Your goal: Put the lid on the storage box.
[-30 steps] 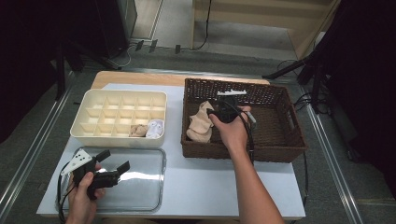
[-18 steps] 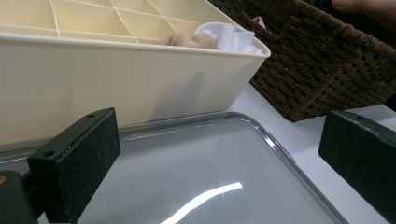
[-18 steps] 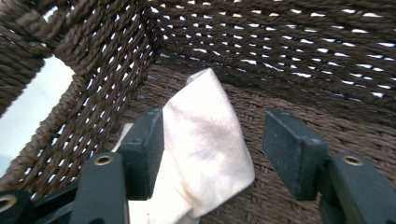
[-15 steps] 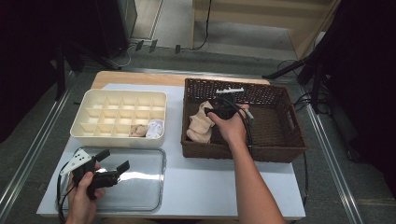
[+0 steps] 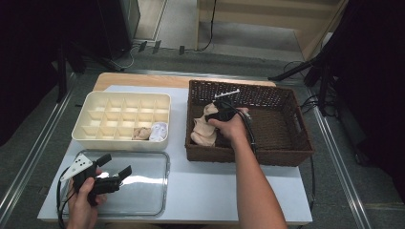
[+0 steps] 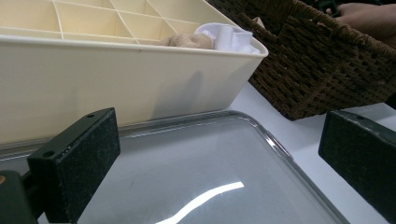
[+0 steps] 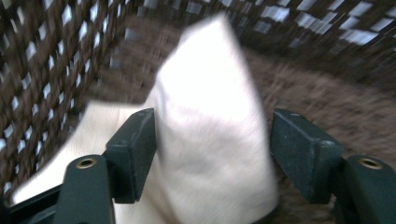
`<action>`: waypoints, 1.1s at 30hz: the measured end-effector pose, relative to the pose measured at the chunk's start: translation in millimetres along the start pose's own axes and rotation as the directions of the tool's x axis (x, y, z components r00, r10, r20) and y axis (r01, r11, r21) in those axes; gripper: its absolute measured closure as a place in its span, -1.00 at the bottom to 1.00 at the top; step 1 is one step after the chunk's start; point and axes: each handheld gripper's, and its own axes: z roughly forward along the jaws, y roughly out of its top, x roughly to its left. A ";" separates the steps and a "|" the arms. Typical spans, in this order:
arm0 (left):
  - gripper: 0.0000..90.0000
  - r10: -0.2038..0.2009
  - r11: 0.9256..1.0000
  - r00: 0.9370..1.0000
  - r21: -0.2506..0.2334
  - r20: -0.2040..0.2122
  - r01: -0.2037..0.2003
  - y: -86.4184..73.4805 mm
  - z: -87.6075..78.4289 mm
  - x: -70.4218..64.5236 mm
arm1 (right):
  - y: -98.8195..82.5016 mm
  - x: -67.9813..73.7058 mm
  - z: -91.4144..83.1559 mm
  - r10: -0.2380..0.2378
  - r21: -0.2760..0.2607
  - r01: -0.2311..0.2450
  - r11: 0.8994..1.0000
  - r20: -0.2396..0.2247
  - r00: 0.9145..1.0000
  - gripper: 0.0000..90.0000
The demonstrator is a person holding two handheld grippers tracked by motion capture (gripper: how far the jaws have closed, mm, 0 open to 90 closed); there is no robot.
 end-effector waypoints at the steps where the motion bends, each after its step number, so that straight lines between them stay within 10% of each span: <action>1: -1.00 0.000 1.000 1.000 0.000 0.000 0.000 -0.1 0.2 0.3 | -0.6 0.6 -0.1 -0.020 0.004 0.020 1.000 0.010 1.000 -0.16; 11: -1.00 0.004 1.000 1.000 0.004 0.001 -0.004 -0.7 0.9 0.2 | 0.3 -2.9 -9.5 0.009 0.042 -0.009 0.999 -0.001 1.000 0.85; 33: -1.00 0.017 1.000 1.000 0.017 0.017 -0.017 -2.7 6.9 -6.8 | -17.5 9.7 -79.8 0.067 -0.115 -0.067 0.991 -0.012 0.998 0.92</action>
